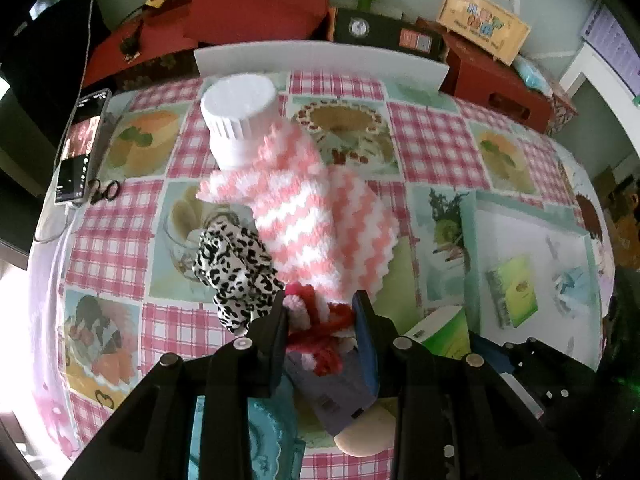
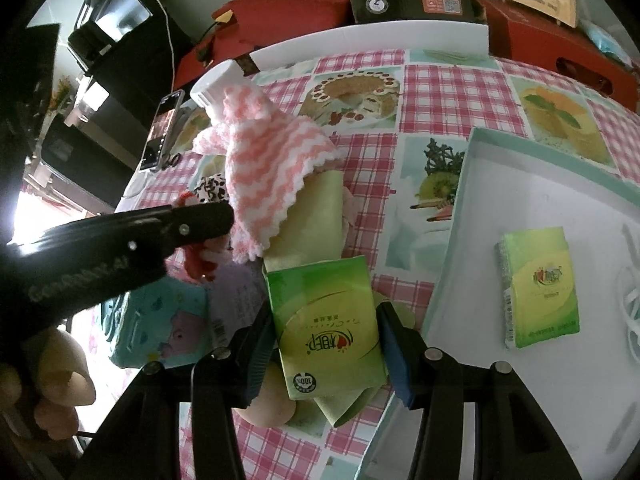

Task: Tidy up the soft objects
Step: 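Lift the green packet with the right tool while the left tool carries the hair tie, then open the left tool over the tray while the right tool releases the green packet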

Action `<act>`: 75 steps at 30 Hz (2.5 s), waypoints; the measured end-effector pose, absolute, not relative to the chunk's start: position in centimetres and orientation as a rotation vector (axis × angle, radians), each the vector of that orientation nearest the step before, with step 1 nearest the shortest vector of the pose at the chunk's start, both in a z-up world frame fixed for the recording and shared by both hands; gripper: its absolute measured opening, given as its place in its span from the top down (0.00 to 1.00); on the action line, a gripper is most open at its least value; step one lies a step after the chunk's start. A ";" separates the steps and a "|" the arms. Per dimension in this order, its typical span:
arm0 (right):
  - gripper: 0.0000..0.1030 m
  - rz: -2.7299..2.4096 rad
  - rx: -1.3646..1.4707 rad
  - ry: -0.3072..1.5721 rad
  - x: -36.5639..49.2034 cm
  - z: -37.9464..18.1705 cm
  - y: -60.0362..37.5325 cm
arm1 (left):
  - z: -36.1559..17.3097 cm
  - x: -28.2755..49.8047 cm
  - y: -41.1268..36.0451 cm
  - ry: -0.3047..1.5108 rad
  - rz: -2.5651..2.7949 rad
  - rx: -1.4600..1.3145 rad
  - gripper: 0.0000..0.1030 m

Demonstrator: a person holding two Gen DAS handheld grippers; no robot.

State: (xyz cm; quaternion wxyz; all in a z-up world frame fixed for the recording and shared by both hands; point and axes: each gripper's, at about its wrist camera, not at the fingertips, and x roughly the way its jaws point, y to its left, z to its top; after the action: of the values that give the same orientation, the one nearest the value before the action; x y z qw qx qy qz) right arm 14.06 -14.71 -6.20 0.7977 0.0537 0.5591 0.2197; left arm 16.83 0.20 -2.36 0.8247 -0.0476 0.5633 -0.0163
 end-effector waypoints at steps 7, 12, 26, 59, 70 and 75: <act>0.48 0.465 0.165 1.090 13.3 -2.8 -16.1 | 1.2 15.5 0.5 1.078 -0.034 -0.120 0.68; 0.48 0.424 0.190 1.010 12.6 -0.4 -17.7 | 3.3 15.0 -0.2 1.011 -0.036 -0.124 0.68; 0.48 0.135 0.243 0.888 12.1 2.6 -26.8 | 5.3 13.2 -6.2 0.933 -0.176 -0.090 0.68; 0.48 -0.311 0.248 1.093 10.0 -2.1 -38.4 | -3.3 11.2 -19.2 1.178 -0.416 0.153 0.66; 0.39 -0.306 0.213 1.126 10.4 -2.5 -37.8 | -2.5 11.4 -19.1 1.157 -0.398 0.165 0.40; 0.32 -0.308 0.214 1.120 10.5 -2.4 -37.7 | -2.1 11.6 -18.7 1.148 -0.399 0.129 0.25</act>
State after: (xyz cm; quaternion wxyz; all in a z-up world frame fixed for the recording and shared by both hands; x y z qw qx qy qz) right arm 10.46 -37.74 -2.40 0.8306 0.1010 0.5280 -0.1453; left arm 11.61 -18.67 -2.14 0.8190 0.0608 0.5390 -0.1871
